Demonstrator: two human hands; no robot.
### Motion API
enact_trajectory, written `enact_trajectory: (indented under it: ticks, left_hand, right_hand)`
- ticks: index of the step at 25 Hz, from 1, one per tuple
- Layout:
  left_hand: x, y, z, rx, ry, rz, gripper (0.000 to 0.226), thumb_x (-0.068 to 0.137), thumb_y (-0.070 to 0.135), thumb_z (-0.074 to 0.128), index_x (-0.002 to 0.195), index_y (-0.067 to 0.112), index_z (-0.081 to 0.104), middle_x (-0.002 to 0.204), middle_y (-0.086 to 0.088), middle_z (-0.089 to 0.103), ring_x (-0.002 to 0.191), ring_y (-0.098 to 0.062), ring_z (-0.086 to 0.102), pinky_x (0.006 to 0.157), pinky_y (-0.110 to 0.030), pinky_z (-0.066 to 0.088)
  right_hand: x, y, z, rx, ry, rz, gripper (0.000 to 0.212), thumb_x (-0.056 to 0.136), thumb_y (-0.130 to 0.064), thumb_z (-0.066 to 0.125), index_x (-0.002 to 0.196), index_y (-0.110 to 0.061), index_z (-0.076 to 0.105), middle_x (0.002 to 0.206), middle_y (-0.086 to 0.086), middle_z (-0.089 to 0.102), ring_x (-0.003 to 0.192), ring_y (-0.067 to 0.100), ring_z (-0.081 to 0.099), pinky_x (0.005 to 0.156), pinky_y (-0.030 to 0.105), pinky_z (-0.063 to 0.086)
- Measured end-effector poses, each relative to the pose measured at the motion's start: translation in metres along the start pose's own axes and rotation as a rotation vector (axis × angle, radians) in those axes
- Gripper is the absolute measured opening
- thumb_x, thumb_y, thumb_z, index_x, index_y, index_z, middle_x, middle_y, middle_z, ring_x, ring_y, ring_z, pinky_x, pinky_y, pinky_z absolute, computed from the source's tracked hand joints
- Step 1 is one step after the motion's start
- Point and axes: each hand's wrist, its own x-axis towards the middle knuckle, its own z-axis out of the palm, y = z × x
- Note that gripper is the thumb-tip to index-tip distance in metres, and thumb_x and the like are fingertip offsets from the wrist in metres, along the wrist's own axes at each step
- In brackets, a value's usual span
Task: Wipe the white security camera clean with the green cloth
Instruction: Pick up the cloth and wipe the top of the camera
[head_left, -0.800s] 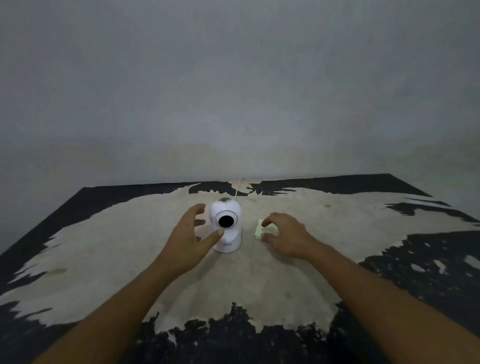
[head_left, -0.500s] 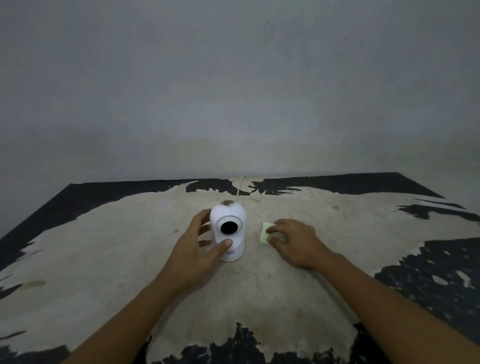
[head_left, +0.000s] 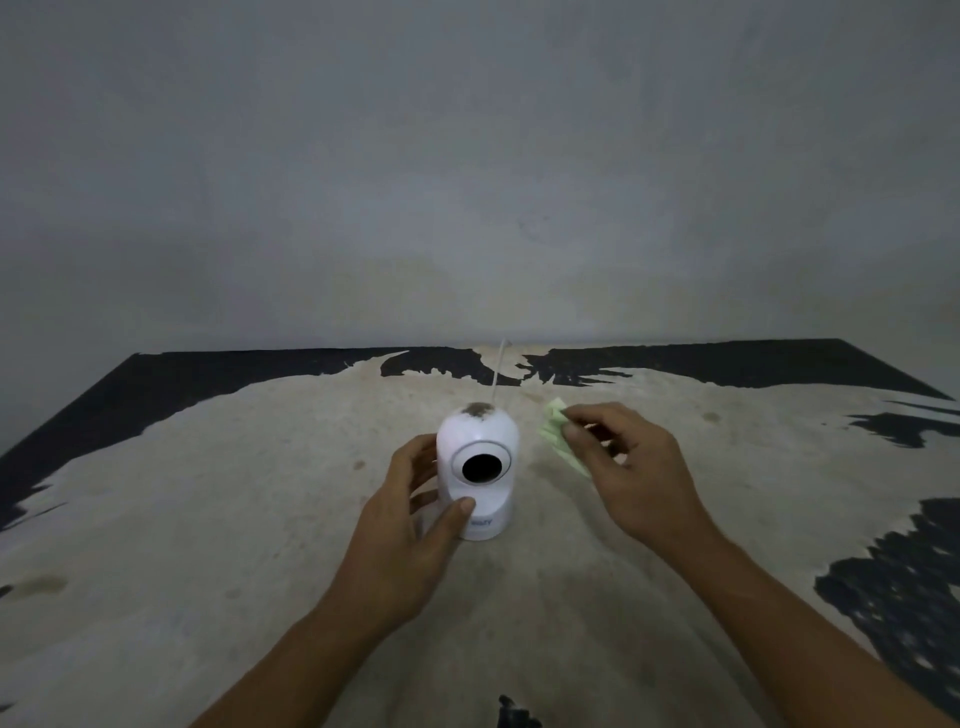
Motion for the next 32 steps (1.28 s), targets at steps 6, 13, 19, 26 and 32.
enact_trajectory:
  ticks: [6,13,19,26,32]
  left_hand:
    - [0.001,0.002,-0.001,0.010,-0.008,-0.017,0.054,0.079,0.038,0.065,0.121,0.051,0.033,0.122,0.032,0.048,0.111,0.012,0.048,0.083,-0.008,0.043]
    - [0.004,0.003,0.000,0.014,-0.019,-0.055,0.051,0.074,0.046,0.063,0.111,0.059,0.029,0.114,0.039,0.043,0.103,0.016,0.048,0.078,-0.006,0.042]
    - [0.007,0.001,-0.001,-0.004,-0.020,-0.041,0.050,0.070,0.049,0.061,0.110,0.058,0.032,0.116,0.038,0.044,0.105,0.018,0.048,0.079,-0.004,0.044]
    - [0.007,0.003,-0.003,-0.012,-0.012,-0.016,0.051,0.070,0.049,0.060,0.115,0.051,0.035,0.121,0.032,0.048,0.112,0.012,0.048,0.088,-0.012,0.046]
    - [0.008,0.002,-0.002,0.023,-0.024,-0.034,0.057,0.070,0.050,0.058,0.119,0.049,0.030,0.116,0.036,0.044,0.106,0.015,0.047,0.080,-0.005,0.043]
  right_hand:
    - [0.000,-0.042,0.018,0.115,0.071,-0.145,0.022,0.090,-0.013,0.061,0.108,-0.025,0.064,0.099,-0.017,0.064,0.087,-0.002,0.060,0.070,0.009,0.046]
    - [-0.009,-0.021,0.037,0.007,-0.002,-0.280,0.036,0.092,-0.027,0.054,0.123,-0.009,0.060,0.119,-0.001,0.057,0.109,-0.003,0.053,0.089,0.007,0.042]
    - [-0.012,-0.011,0.037,-0.117,0.063,-0.437,0.032,0.092,-0.009,0.053,0.123,-0.002,0.059,0.120,0.008,0.063,0.112,0.017,0.059,0.096,0.024,0.049]
    - [-0.008,0.000,0.038,-0.216,0.063,-0.439,0.035,0.092,-0.002,0.048,0.126,-0.003,0.056,0.114,0.015,0.063,0.107,0.021,0.057,0.087,0.032,0.051]
    - [-0.013,-0.010,0.041,-0.295,0.052,-0.565,0.032,0.101,-0.014,0.037,0.125,-0.003,0.055,0.119,0.016,0.065,0.107,0.023,0.057,0.095,0.023,0.046]
